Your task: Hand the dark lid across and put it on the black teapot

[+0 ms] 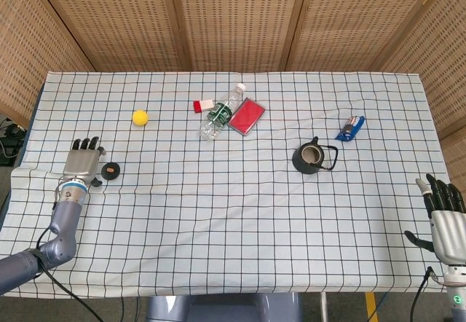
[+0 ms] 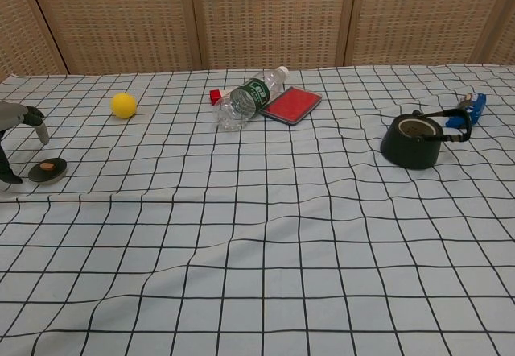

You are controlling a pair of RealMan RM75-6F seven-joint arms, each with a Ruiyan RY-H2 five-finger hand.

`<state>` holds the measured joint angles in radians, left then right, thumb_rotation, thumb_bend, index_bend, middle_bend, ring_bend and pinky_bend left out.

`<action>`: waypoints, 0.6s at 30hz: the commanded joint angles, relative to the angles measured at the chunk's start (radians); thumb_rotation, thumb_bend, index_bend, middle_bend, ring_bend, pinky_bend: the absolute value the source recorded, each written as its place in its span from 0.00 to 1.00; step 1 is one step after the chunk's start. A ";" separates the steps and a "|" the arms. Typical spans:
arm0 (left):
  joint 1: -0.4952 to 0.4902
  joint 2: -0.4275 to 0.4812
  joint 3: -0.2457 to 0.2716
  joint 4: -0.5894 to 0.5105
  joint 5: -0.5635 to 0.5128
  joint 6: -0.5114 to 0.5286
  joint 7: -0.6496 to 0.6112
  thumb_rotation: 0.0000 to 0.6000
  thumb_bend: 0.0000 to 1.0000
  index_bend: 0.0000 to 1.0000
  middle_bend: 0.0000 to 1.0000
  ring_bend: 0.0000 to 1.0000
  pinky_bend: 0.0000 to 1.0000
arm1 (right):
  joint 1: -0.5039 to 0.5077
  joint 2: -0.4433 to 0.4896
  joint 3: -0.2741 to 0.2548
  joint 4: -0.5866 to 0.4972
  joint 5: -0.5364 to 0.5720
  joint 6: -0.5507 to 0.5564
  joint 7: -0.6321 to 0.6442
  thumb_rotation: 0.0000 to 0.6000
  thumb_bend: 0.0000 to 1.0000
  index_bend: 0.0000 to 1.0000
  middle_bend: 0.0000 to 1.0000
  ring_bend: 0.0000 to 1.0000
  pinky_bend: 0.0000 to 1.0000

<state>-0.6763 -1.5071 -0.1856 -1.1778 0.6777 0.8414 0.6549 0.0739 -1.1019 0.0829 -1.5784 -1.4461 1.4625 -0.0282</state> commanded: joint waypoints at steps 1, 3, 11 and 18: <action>-0.013 -0.020 0.004 0.020 -0.007 -0.009 -0.009 1.00 0.18 0.28 0.00 0.00 0.00 | 0.001 0.000 -0.001 0.000 -0.003 0.000 0.000 1.00 0.16 0.00 0.00 0.00 0.00; -0.016 -0.025 0.006 0.026 -0.009 -0.010 -0.010 1.00 0.18 0.29 0.00 0.00 0.00 | 0.001 0.000 -0.001 0.000 -0.005 0.001 0.001 1.00 0.16 0.00 0.00 0.00 0.00; -0.039 -0.053 0.016 0.043 -0.028 -0.011 0.000 1.00 0.19 0.31 0.00 0.00 0.00 | -0.001 0.001 -0.003 -0.002 -0.014 0.008 0.005 1.00 0.16 0.00 0.00 0.00 0.00; -0.047 -0.066 0.026 0.062 -0.048 -0.007 0.012 1.00 0.22 0.34 0.00 0.00 0.00 | -0.003 0.003 -0.003 -0.003 -0.021 0.014 0.012 1.00 0.16 0.00 0.00 0.00 0.00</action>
<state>-0.7225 -1.5725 -0.1602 -1.1162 0.6306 0.8352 0.6675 0.0710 -1.0993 0.0795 -1.5809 -1.4674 1.4768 -0.0163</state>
